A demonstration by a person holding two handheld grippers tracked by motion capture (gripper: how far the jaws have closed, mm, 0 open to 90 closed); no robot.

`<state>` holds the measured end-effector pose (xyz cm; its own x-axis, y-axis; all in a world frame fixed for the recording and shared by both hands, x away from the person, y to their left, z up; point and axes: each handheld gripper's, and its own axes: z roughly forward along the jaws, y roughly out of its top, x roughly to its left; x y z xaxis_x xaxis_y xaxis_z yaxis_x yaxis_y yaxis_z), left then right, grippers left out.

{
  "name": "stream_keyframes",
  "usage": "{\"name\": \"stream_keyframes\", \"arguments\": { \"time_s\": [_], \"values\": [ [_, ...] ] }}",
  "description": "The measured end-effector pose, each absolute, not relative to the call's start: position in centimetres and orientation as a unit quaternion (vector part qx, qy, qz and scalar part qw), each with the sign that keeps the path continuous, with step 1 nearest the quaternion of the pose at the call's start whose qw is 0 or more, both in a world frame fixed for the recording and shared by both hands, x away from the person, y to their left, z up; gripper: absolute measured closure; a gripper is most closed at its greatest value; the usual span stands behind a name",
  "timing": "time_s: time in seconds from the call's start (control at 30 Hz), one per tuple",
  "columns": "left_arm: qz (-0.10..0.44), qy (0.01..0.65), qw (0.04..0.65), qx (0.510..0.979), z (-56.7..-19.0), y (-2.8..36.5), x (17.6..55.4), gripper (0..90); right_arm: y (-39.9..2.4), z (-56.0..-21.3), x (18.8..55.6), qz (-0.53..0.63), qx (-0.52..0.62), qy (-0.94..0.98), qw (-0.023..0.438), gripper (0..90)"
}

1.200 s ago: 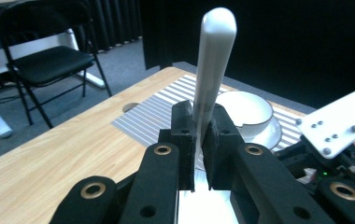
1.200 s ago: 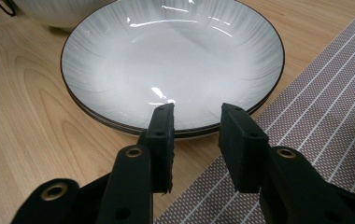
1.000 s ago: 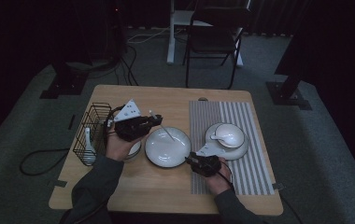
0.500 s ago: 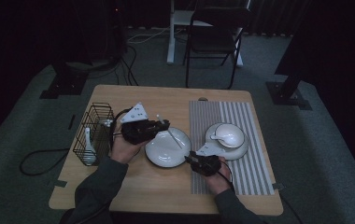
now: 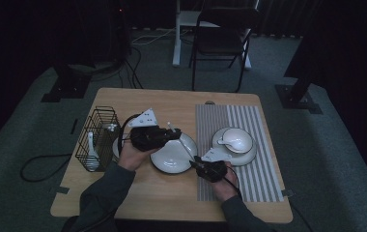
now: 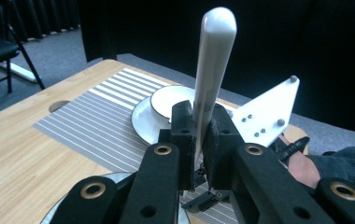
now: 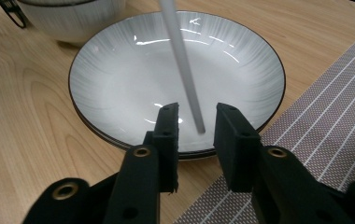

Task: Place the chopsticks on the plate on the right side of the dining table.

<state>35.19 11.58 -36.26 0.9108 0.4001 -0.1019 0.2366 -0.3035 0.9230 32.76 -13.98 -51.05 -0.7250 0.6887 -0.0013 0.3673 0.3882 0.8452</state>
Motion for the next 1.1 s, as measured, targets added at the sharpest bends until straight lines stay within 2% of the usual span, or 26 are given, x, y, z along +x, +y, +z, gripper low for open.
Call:
{"name": "stream_keyframes", "arguments": {
  "time_s": [0.1,0.27,0.7,1.1],
  "values": [
    [0.063,0.195,0.560,0.802,-36.3,11.5,35.3,84.3,-14.1,-51.0,32.8,0.450,0.322,0.813,0.179,72.9],
    [0.059,0.195,0.560,0.803,-36.4,11.3,35.5,84.3,-14.0,-51.0,32.5,0.453,0.310,0.817,0.179,82.1],
    [0.049,0.198,0.575,0.792,-36.9,11.0,36.1,83.2,-13.0,-51.2,31.6,0.446,0.270,0.834,0.180,87.1],
    [0.041,0.212,0.587,0.780,-39.3,10.4,36.4,75.8,-13.1,-51.1,31.5,0.452,0.280,0.829,0.174,87.3]
  ]
}}
